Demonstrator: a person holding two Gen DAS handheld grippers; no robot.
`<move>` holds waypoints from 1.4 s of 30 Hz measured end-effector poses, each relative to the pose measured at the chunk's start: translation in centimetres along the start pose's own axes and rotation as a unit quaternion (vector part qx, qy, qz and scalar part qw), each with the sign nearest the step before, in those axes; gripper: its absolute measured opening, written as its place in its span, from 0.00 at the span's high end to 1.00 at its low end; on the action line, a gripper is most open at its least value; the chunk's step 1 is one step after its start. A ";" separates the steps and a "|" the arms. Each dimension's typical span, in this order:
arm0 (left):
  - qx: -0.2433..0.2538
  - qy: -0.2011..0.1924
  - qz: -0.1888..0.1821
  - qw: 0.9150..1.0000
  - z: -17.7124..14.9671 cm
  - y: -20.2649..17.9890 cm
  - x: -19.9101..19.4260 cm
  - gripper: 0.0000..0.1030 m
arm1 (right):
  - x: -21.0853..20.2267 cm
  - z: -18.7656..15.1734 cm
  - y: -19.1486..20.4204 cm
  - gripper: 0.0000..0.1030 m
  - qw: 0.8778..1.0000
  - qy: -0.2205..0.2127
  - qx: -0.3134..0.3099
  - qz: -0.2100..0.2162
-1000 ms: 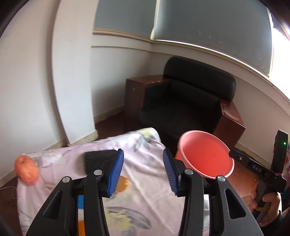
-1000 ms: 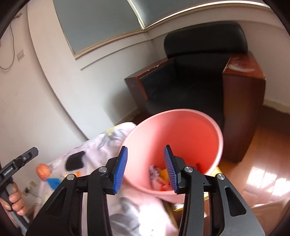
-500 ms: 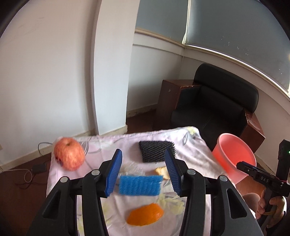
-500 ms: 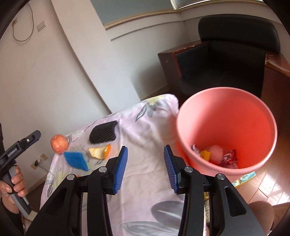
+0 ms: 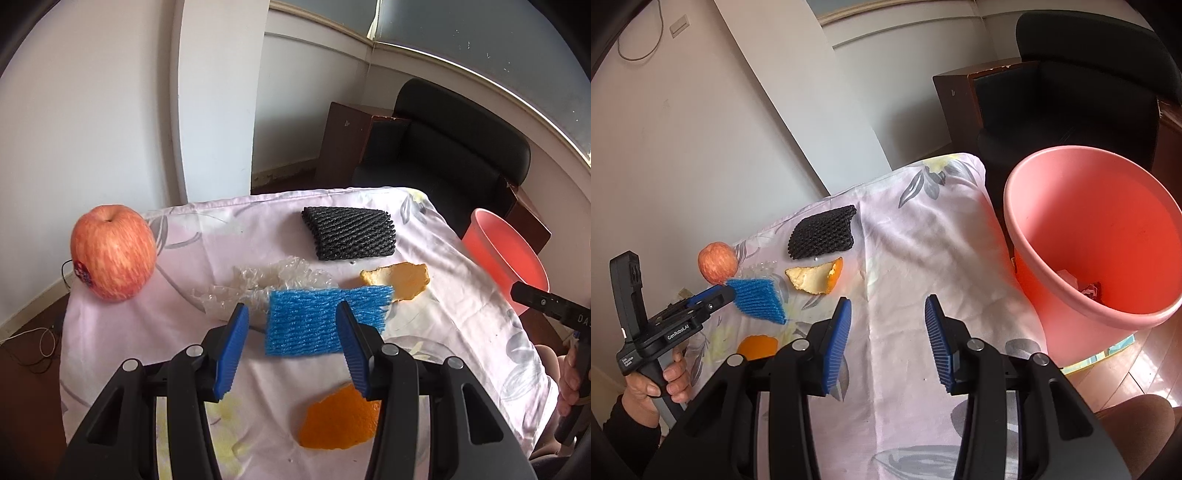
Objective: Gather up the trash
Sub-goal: 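Grasp the blue foam net with the left tool while the right tool grasps the yellow peel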
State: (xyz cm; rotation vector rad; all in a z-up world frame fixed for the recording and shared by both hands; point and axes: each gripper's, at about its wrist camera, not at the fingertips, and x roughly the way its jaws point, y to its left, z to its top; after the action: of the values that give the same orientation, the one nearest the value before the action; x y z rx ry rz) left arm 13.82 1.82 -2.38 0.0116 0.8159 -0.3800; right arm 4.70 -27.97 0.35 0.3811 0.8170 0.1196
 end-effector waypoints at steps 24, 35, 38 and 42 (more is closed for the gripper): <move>-0.035 -0.071 -0.044 0.996 -1.3 1.0 -6.0 0.97 | 5.7 1.6 4.1 0.59 0.998 0.038 -0.034 0.042; -0.071 -0.086 -0.014 0.994 -1.6 3.4 -7.9 0.97 | 10.1 2.4 4.4 0.70 0.998 0.063 -0.023 0.014; -0.075 -0.083 -0.013 0.994 -1.8 3.6 -7.9 0.97 | 10.9 2.4 4.4 0.83 0.997 0.073 -0.019 0.012; -0.079 -0.082 -0.010 0.993 -2.1 3.7 -7.9 0.97 | 11.1 2.2 4.5 0.93 0.997 0.074 -0.016 0.020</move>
State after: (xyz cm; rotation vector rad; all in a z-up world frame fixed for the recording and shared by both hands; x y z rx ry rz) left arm 8.69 8.15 1.32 -0.1726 0.6812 -0.3292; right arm 14.10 -21.70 -4.21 0.3621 0.9521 0.1990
